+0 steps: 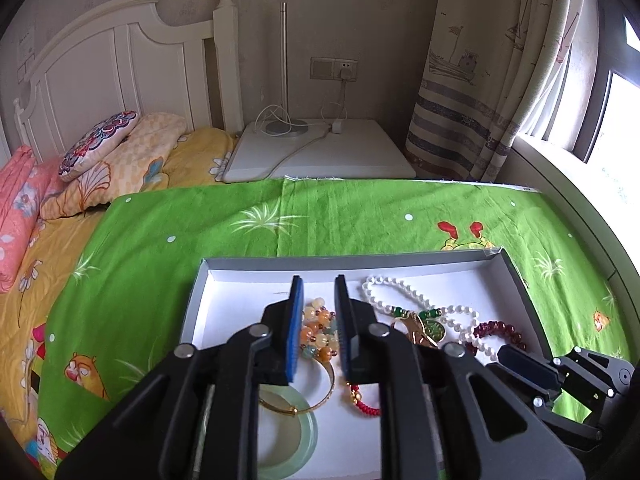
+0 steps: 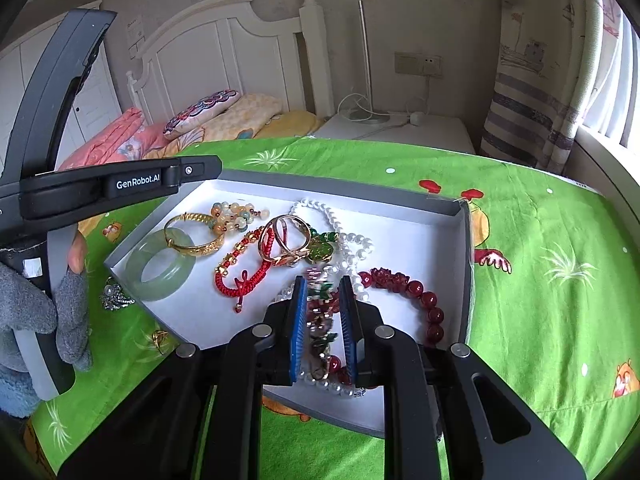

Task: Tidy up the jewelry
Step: 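Lower the bead bracelet and flower brooch pin into the grey box and open both grippers, then lift both grippers from the box and move the right toward the gold ring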

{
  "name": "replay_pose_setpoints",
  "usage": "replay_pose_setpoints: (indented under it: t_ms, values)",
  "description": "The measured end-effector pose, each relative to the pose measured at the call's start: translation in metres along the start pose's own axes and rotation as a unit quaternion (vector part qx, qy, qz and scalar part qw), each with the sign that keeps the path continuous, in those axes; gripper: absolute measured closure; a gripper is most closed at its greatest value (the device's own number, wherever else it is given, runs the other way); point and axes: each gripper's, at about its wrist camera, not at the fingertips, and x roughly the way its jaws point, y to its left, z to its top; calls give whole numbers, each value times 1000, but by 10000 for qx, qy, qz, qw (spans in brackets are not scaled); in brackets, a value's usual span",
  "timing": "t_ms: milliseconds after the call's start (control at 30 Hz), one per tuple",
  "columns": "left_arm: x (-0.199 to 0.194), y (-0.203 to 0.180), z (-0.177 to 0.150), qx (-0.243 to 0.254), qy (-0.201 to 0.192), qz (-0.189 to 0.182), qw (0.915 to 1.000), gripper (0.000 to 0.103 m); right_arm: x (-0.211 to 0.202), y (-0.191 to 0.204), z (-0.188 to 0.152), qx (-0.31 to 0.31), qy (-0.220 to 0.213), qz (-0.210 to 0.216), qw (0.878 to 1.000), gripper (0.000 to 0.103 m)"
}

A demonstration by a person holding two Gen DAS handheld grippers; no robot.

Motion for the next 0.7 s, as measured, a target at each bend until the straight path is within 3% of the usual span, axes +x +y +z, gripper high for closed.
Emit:
replay_pose_setpoints:
  t_ms: [33, 100, 167, 233, 433, 533, 700]
  values:
    - [-3, 1, 0, -23, -28, -4, 10000, 53, -1, -1, 1, 23, -9, 14, 10000, 85]
    - [-10, 6, -3, -111, -165, 36, 9998, 37, -4, -3, 1, 55, -31, 60, 10000, 84]
    - [-15, 10, -5, -120, -148, 36, 9998, 36, -8, -4, 3, 83, -80, 33, 9999, 78]
    - [-21, 15, -7, -105, -144, 63, 9998, 27, -12, -6, 3, 111, -125, 39, 9999, 65]
    - [-51, 24, -19, 48, -357, 322, 9988, 5, -24, -6, 1, 148, -233, 61, 9996, 58]
    - [-71, 24, -31, 240, -528, 523, 9969, 3, -33, -4, -6, 148, -271, 125, 9994, 49]
    - [-95, 25, -62, 580, -543, 645, 9947, 3, -47, 5, -26, -98, -196, 174, 9996, 41]
